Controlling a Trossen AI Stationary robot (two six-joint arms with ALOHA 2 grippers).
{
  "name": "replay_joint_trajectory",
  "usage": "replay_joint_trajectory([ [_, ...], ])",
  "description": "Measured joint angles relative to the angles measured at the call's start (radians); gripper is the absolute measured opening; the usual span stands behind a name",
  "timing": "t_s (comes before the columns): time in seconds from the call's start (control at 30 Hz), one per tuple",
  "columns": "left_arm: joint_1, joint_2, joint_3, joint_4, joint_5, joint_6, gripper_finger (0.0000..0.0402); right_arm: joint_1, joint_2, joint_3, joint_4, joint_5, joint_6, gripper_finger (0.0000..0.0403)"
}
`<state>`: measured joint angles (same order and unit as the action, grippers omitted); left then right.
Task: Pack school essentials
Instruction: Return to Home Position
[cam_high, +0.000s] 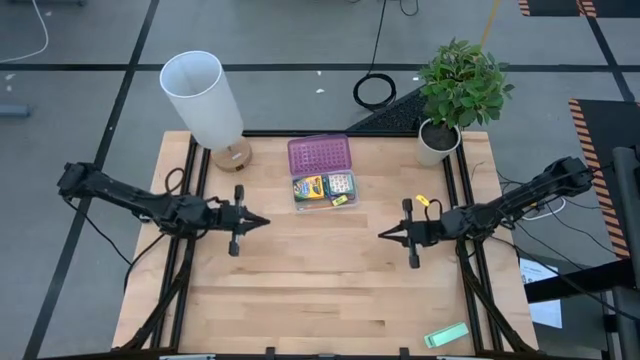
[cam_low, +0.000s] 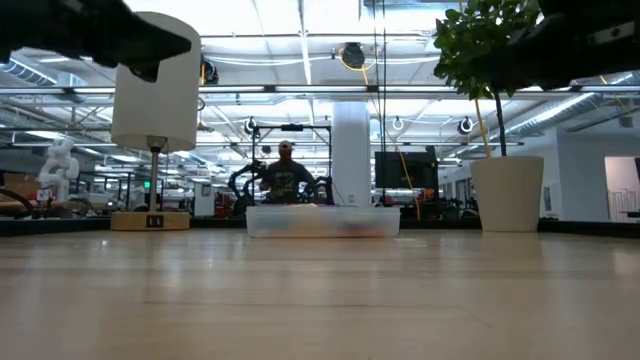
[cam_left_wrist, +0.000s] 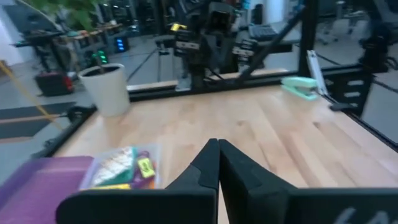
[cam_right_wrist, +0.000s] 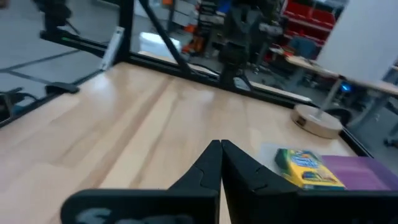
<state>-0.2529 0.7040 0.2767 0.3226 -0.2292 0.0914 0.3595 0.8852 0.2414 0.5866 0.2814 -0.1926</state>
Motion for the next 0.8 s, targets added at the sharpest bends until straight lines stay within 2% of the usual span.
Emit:
replay_joint_trajectory([
  [0.2, 0.0, 0.0, -0.104, 0.111, 0.062, -0.034, 0.0003, 0.0, -0.01, -0.076, 0.122, -0.05, -0.033, 0.0],
  [0.47, 0.001, -0.001, -0.259, 0.366, 0.163, -0.047, 0.0004, 0.0, -0.059, -0.165, 0.153, -0.051, 0.013, 0.0],
  [0.8, 0.005, -0.006, -0.267, 0.343, 0.169, -0.047, 0.0003, 0.0, -0.148, -0.223, 0.181, -0.051, 0.014, 0.0],
])
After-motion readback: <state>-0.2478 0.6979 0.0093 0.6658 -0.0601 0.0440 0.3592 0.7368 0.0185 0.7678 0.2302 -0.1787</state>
